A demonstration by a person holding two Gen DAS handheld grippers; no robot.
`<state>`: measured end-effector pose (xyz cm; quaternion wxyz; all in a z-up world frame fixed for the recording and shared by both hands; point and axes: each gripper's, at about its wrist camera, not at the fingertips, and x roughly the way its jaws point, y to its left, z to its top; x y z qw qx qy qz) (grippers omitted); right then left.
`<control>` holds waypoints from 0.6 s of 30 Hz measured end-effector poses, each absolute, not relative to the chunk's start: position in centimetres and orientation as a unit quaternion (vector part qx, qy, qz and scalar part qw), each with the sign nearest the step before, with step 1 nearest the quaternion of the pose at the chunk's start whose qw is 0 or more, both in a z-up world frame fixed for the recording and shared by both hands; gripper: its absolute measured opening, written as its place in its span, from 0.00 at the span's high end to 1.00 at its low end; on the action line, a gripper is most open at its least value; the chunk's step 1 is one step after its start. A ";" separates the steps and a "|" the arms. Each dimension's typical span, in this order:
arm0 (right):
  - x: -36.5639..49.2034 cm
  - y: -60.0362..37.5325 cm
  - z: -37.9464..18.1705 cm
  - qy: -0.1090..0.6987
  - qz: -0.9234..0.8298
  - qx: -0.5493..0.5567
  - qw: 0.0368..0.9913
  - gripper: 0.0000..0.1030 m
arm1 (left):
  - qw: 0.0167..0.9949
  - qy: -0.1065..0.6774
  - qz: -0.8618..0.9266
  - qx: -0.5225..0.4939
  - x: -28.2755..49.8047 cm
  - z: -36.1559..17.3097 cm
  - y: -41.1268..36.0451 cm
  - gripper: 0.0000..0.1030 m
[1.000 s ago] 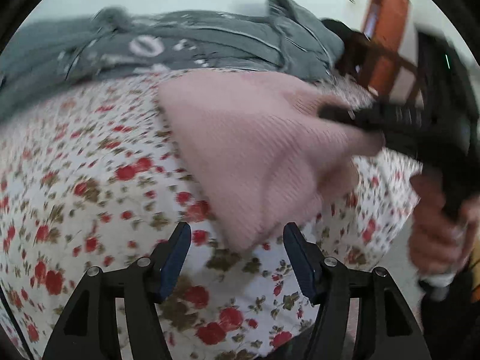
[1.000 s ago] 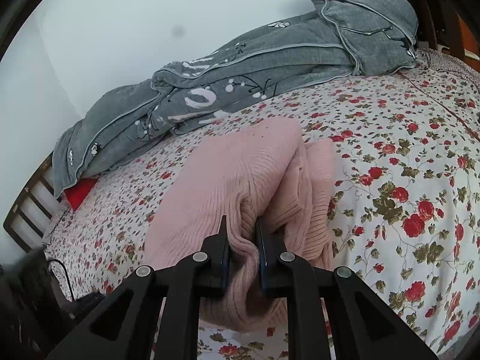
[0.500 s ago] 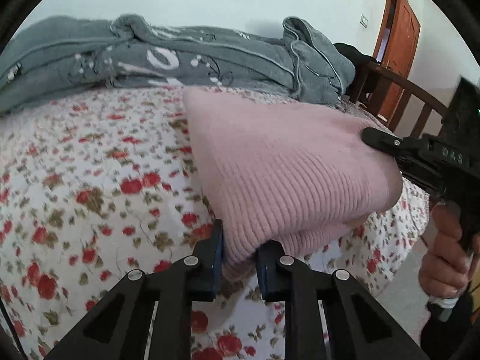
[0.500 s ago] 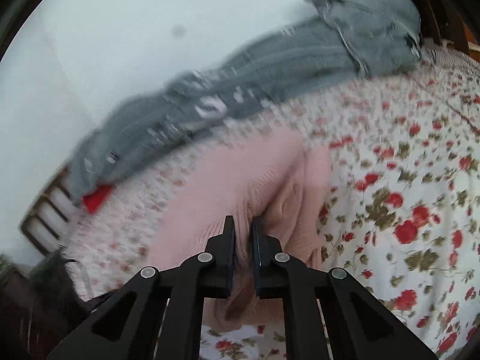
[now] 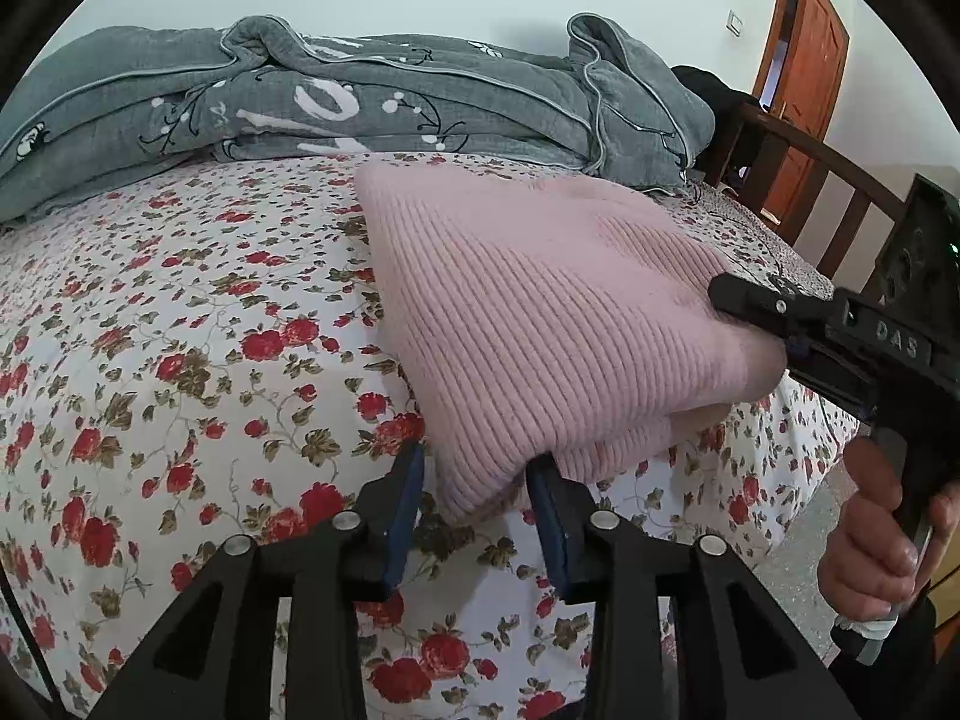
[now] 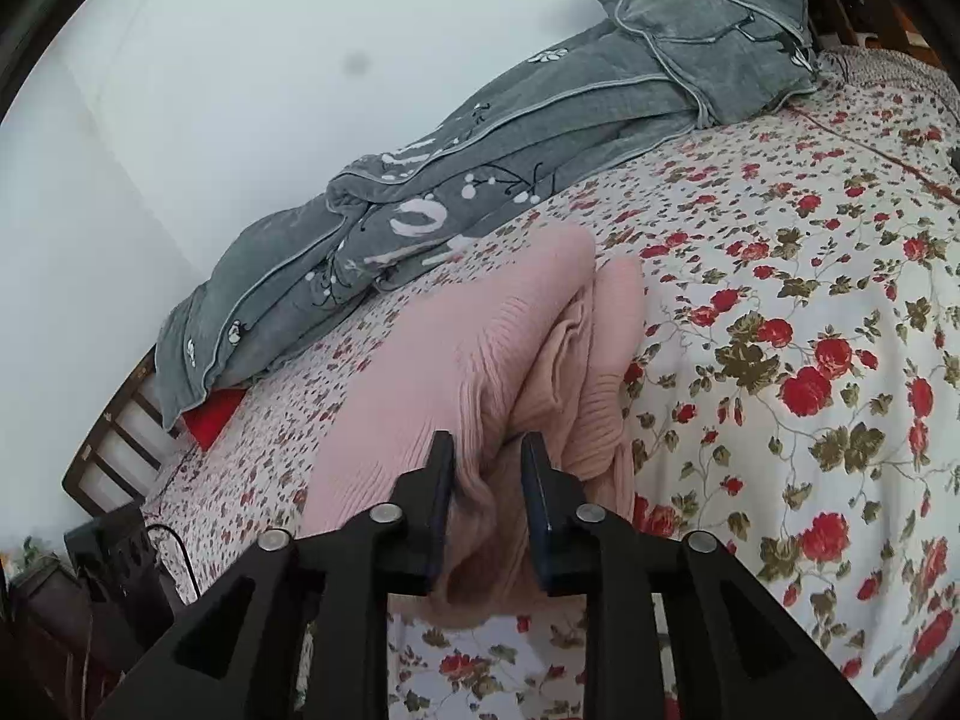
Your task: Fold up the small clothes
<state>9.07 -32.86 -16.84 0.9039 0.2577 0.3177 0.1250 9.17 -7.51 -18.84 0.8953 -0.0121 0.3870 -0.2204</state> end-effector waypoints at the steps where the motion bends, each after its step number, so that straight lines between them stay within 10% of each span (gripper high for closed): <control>1: 8.9 -32.6 -16.8 0.319 0.128 0.249 0.905 0.71 | 0.896 0.385 -0.221 -0.010 9.0 -18.8 -7.3 0.64; 9: 8.9 -30.7 -18.4 0.353 0.120 0.203 0.906 0.60 | 0.902 0.359 -0.232 -0.057 7.6 -16.7 -3.1 0.45; 11: 9.4 -30.8 -18.8 0.362 0.126 0.195 0.903 0.89 | 0.900 0.361 -0.231 -0.076 7.7 -16.3 -1.9 0.45; 18: 7.4 -33.4 -17.1 0.319 0.125 0.219 0.914 0.93 | 0.901 0.367 -0.212 -0.090 8.3 -16.1 0.8 0.40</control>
